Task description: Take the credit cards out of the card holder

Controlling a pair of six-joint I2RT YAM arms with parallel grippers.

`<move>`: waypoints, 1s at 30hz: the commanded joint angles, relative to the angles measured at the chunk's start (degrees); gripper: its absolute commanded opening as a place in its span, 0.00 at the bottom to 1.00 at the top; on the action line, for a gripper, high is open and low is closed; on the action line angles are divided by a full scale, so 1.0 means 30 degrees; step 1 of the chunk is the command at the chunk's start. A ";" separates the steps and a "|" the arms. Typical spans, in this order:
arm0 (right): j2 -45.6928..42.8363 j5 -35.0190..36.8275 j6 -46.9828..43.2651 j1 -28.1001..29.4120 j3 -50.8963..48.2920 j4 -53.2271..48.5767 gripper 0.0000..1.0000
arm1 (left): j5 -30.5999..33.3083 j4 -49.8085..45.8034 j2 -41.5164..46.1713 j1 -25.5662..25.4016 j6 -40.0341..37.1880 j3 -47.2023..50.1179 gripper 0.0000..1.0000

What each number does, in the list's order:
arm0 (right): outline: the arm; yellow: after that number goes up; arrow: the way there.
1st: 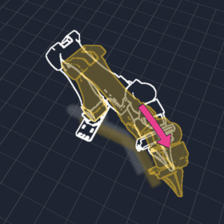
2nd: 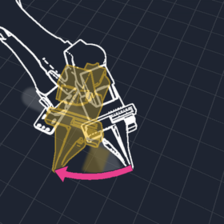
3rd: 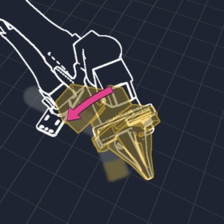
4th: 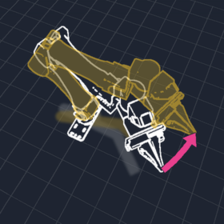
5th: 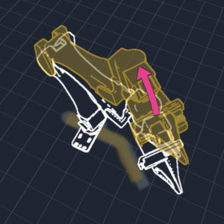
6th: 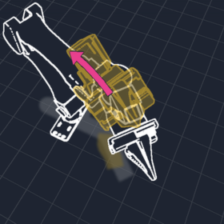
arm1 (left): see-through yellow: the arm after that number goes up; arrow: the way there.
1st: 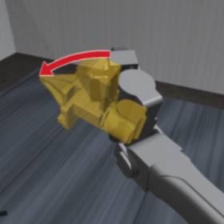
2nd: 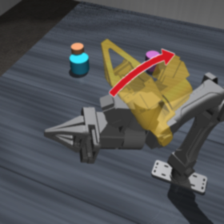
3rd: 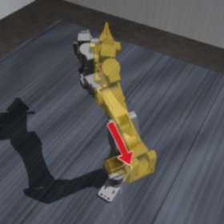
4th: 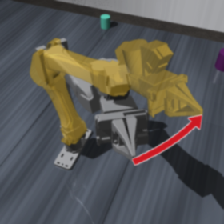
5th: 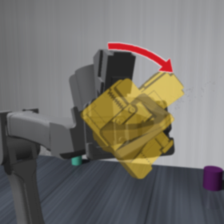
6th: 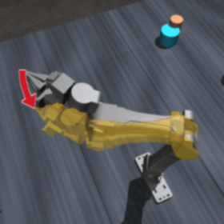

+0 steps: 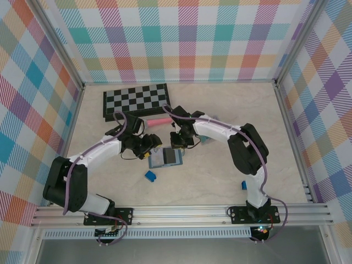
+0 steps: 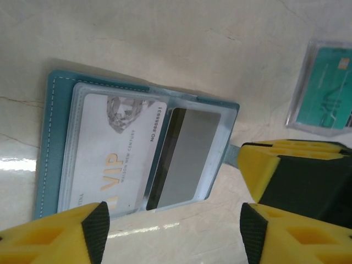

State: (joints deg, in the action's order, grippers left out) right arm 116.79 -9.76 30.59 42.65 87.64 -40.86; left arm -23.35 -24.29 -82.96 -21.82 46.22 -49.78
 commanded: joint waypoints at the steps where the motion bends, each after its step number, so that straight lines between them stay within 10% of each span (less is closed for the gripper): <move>1: 0.0649 0.0276 -0.0295 -0.0038 0.0894 -0.1653 0.11 | -0.0778 0.0566 -0.0591 0.0097 -0.0200 0.0189 0.53; 30: 0.3202 0.0206 -0.1737 -0.0240 0.2619 -0.3660 0.11 | -0.2762 0.2174 -0.4397 -0.0884 -0.1794 -0.0425 0.23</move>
State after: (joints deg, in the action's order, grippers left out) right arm 124.51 -9.72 26.46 42.37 94.74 -49.67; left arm -30.11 -18.94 -95.74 -23.62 42.35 -49.80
